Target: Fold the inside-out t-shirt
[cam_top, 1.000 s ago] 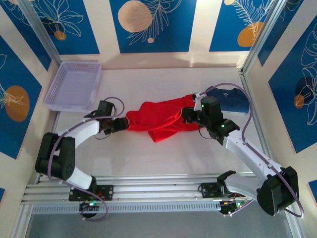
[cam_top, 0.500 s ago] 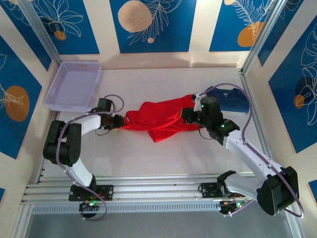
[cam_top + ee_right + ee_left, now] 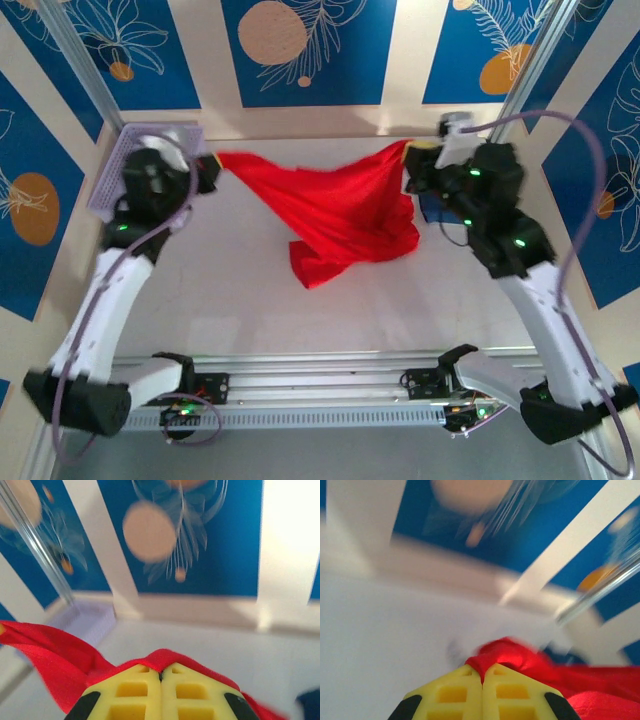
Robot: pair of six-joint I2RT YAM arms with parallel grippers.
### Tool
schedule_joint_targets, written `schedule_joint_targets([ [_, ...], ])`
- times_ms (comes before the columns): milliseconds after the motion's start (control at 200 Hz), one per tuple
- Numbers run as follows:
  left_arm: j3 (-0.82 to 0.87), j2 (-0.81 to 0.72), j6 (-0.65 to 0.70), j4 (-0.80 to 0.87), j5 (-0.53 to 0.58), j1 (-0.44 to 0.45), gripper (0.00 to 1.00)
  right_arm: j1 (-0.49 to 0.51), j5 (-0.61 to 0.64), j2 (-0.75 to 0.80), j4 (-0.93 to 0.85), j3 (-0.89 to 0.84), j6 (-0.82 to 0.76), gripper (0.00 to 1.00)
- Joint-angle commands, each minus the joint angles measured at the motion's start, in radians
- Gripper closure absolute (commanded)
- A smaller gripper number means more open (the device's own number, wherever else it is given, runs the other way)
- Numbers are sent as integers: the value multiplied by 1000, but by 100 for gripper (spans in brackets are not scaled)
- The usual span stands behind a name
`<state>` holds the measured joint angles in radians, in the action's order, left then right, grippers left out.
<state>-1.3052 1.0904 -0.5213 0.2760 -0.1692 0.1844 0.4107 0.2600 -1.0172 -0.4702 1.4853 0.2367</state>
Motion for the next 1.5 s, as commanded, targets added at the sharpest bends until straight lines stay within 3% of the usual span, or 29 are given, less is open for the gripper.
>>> schedule_joint_targets([
  [0, -214, -61, 68, 199, 123, 1, 100, -6, 59, 68, -131, 135, -99, 100],
  [150, -466, -18, 149, 389, 168, 2, 100, -4, 60, 90, -249, 288, -111, 100],
  [260, -457, 4, 158, 440, 190, 2, 100, -4, 100, 98, -276, 284, -120, 100],
  [465, -357, 120, 182, 362, 249, -5, 100, -38, 164, -6, -115, 149, -183, 100],
  [580, -425, 249, 204, 272, 286, -25, 100, -135, 50, -130, 52, 166, -146, 100],
  [680, -616, 388, 194, 218, 272, -68, 100, -202, -58, -264, 181, 275, -70, 100],
  [790, -954, 529, 139, 256, 209, -134, 100, -215, -96, -385, 226, 470, -43, 100],
  [910, -1295, 628, 143, 314, 161, -145, 100, -224, -136, -435, 246, 627, -25, 100],
  [1020, -1385, 612, 163, 330, 136, -146, 100, -226, -169, -442, 234, 713, -29, 100],
  [1100, -1299, 533, 180, 324, 96, -145, 100, -227, -198, -419, 222, 698, -19, 100],
  [1200, -1039, 379, 168, 291, 11, -145, 100, -228, -222, -367, 186, 605, -19, 100],
  [1305, -546, 148, 78, 165, -93, -140, 100, -228, -213, -276, 130, 388, -8, 100],
  [1385, -127, -25, -3, 34, -153, -119, 100, -231, -185, -180, 118, 123, 46, 100],
  [1495, 311, -160, -64, 2, -183, -42, 100, -247, -84, -79, 92, -255, 124, 100],
])
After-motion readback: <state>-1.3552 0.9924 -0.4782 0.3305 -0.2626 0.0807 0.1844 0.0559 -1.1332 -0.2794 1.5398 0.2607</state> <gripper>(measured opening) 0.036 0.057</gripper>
